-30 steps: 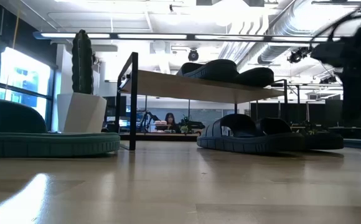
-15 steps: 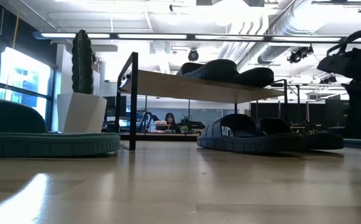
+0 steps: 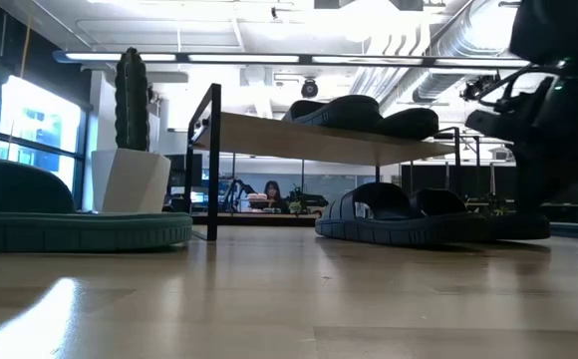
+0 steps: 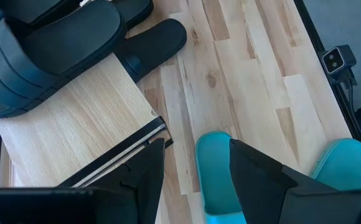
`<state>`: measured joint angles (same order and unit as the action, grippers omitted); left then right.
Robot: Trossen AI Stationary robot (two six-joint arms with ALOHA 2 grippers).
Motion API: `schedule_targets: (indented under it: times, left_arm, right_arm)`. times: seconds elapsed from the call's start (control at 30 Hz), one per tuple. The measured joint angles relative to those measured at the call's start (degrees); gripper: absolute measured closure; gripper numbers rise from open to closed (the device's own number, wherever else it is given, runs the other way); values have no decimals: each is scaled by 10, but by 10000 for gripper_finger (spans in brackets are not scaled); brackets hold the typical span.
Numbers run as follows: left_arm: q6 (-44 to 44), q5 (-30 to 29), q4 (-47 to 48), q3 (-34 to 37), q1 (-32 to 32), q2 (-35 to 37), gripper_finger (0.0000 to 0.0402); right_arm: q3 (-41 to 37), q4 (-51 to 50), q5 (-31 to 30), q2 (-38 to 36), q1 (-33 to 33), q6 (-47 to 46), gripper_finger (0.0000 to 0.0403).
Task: Pick and place slides into the shelf
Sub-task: Put the black slipper under the shelf
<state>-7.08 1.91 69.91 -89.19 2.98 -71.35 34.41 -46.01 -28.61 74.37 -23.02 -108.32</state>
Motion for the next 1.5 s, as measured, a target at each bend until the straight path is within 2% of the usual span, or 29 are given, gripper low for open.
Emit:
schedule_targets:
  times: [0.17,0.33,0.47,0.6,0.73,0.93,1.27,1.4,1.5]
  left_arm:
    - [0,0,0,0,0,0,236]
    - [0,0,2,0,0,0,236]
    - [0,0,2,0,0,0,236]
    - [-2,0,1,0,0,0,236]
    - [-2,0,1,0,0,0,236]
    - [-2,0,0,0,0,0,236]
    - [-2,0,0,0,0,0,236]
    - [-13,0,-4,0,0,-1,236]
    - [-15,0,-5,0,0,-2,236]
  right_arm:
    - [0,-2,-3,-1,8,9,403]
    - [0,17,31,-1,-36,18,403]
    - [0,23,36,-1,-80,-24,403]
    - [0,2,47,0,-89,-57,403]
    - [-11,12,52,15,-70,-68,403]
    - [-54,136,35,56,-29,-60,403]
    - [-56,120,-25,67,-8,-117,403]
    - [-57,137,-58,68,26,-113,403]
    - [-57,142,-58,68,59,-95,403]
